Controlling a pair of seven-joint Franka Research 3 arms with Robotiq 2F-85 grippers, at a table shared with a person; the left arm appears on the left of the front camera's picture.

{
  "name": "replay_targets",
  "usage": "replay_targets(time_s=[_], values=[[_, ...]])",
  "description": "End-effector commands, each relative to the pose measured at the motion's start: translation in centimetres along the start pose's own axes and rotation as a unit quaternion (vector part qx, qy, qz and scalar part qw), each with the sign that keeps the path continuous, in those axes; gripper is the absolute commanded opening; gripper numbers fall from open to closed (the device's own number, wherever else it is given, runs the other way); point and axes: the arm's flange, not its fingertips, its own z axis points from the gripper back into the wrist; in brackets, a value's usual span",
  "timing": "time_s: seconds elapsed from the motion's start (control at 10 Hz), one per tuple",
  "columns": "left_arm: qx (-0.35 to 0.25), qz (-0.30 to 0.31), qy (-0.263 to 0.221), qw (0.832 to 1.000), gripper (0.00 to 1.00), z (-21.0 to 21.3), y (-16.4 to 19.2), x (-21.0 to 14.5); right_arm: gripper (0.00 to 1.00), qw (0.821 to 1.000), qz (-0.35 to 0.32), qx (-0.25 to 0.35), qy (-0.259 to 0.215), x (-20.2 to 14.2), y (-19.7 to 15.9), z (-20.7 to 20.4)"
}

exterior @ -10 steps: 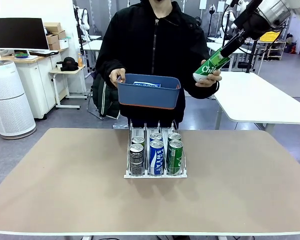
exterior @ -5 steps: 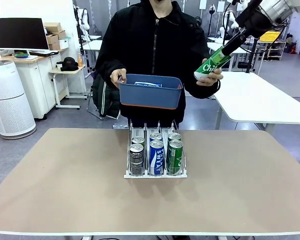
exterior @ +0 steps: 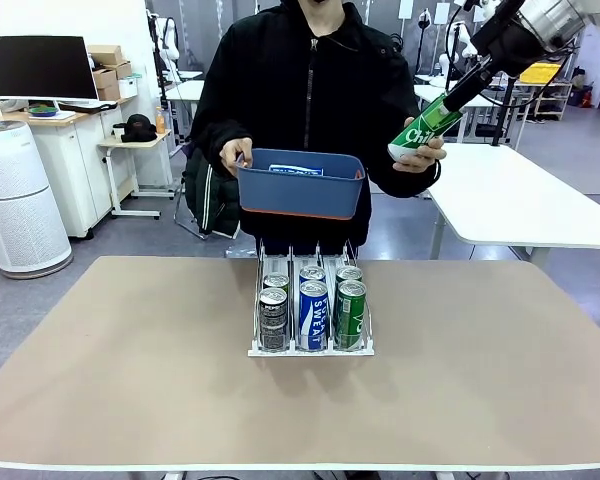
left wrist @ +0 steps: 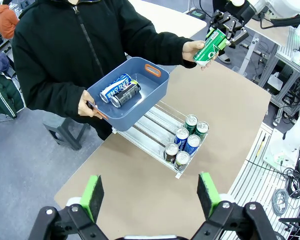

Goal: Fill the beverage cans into the dispenser.
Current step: Place the picked Sprite in the line of the Automatic Can Dispenser with the same cans.

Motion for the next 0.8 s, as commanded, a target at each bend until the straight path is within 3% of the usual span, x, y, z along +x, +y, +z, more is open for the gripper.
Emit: replay_targets(time_s=[0.0,0.7], values=[[-0.005,0.007,-0.008,1.000,1.00,0.06,-0.04,0.07,0.38,1.000,0.002,0.001,0.001,-0.02,0.03,-0.07],[-0.005,0.007,-0.008,1.000,1.00,0.06,-0.04,0.07,0.38,1.000,0.002,0.001,0.001,-0.02,0.03,-0.07]])
